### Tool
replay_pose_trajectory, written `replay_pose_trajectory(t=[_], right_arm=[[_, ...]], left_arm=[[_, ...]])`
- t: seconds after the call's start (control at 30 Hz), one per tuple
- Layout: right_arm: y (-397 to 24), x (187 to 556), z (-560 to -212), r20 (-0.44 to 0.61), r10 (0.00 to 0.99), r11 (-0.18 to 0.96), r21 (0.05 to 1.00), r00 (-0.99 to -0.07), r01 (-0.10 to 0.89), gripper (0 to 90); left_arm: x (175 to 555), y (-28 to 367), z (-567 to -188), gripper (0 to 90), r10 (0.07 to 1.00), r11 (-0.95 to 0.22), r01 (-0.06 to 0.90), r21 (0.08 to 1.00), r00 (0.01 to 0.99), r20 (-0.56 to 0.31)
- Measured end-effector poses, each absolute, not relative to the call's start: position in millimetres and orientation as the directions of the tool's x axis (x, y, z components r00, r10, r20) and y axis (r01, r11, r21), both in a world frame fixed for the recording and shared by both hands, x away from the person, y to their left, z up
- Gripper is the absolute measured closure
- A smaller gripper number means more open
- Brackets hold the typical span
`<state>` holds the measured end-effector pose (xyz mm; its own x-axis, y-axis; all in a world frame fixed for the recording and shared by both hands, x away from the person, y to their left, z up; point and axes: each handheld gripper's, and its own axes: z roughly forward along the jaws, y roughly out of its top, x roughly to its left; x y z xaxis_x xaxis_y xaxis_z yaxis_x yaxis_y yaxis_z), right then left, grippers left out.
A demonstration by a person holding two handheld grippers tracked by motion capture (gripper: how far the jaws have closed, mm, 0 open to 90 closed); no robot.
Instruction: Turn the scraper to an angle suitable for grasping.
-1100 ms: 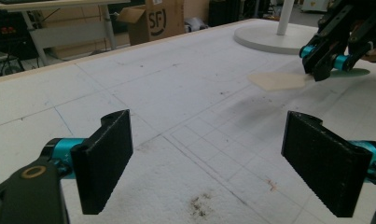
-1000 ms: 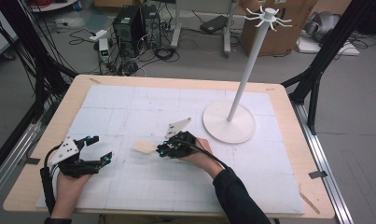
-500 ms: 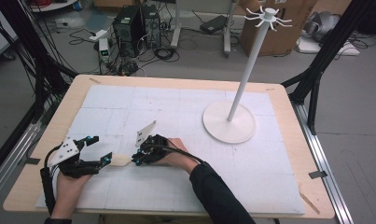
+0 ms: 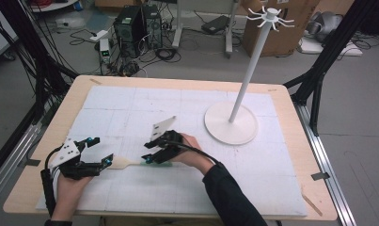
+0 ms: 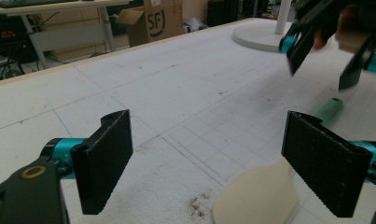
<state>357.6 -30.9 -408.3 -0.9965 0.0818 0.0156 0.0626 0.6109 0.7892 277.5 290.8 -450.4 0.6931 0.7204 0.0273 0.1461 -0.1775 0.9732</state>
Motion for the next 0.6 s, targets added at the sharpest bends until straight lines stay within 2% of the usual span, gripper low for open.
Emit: replay_pose_trajectory(t=[0.07,0.1,0.17,0.2,0.23,0.27,0.33,0.6], right_arm=[[-44,358,-405,0.013,0.103,0.593,0.802,-0.995,0.072,50.1],[-72,358,-402,0.014,0.16,0.558,0.824,-0.987,0.102,49.1],[-87,357,-401,0.017,0.197,0.539,0.833,-0.98,0.123,47.6],[-118,354,-400,0.03,0.262,0.503,0.849,-0.964,0.163,46.0],[-118,354,-400,0.03,0.262,0.503,0.849,-0.964,0.163,46.0],[-146,350,-401,0.02,0.32,0.455,0.874,-0.947,0.172,43.9],[-159,346,-403,0.029,0.346,0.439,0.878,-0.938,0.19,42.7],[-256,310,-429,0.085,0.562,0.28,0.916,-0.823,0.287,35.7]], left_arm=[[278,291,-450,17.0,0.721,-0.178,0.147,0.973,0.693,0.027],[278,291,-450,17.0,0.721,-0.178,0.147,0.973,0.693,0.027],[278,291,-450,17.0,0.721,-0.176,0.149,0.973,0.693,0.025],[278,291,-450,17.0,0.721,-0.174,0.149,0.973,0.693,0.023],[278,291,-450,17.0,0.72,-0.175,0.148,0.974,0.693,0.024],[278,291,-450,17.0,0.72,-0.179,0.147,0.973,0.693,0.028],[277,291,-450,17.0,0.72,-0.178,0.145,0.973,0.694,0.028],[278,292,-450,16.8,0.72,-0.17,0.148,0.974,0.693,0.02]])
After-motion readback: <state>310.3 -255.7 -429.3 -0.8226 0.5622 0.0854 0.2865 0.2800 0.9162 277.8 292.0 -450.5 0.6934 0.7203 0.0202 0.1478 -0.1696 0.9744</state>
